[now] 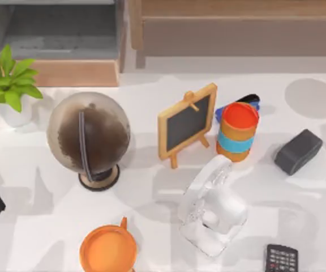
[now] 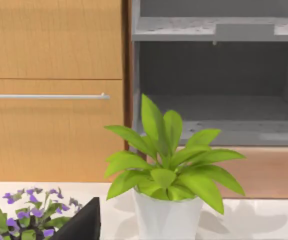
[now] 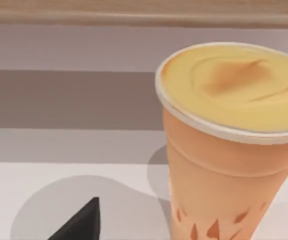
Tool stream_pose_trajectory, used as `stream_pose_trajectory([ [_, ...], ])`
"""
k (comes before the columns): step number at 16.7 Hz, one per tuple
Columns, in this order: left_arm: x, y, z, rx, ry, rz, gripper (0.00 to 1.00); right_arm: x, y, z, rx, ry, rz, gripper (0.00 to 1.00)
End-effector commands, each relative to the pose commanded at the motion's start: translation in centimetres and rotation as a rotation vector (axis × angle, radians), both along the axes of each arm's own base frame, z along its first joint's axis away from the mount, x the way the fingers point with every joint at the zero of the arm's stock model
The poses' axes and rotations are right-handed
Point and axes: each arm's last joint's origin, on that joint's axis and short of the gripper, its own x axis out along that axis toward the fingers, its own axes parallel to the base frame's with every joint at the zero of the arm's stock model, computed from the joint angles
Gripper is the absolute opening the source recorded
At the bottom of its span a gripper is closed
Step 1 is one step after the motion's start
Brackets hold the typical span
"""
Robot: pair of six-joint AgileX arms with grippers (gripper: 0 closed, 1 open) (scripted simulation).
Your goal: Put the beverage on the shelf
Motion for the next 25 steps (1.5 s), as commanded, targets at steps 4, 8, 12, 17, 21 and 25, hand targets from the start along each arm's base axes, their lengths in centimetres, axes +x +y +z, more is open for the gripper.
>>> stream_pose_trajectory([
  [4,0.0,0.0,0.0,0.000,0.000,0.000,1.00,2.7,-1.3,-2.7,0.009,0.038,0.000,1.00],
  [8,0.0,0.0,0.0,0.000,0.000,0.000,1.00,3.7,-1.9,-3.9,0.012,0.042,-0.002,1.00],
  [12,0.0,0.0,0.0,0.000,0.000,0.000,1.00,3.8,-2.0,-3.9,0.012,0.042,-0.003,1.00],
  [17,0.0,0.0,0.0,0.000,0.000,0.000,1.00,5.3,-2.1,-3.7,0.009,0.032,0.004,1.00],
  [21,0.0,0.0,0.0,0.000,0.000,0.000,1.00,9.1,-1.9,-4.6,0.008,0.024,0.007,1.00],
  [25,0.0,0.0,0.0,0.000,0.000,0.000,1.00,11.3,-2.1,-6.2,0.012,0.041,-0.003,1.00],
])
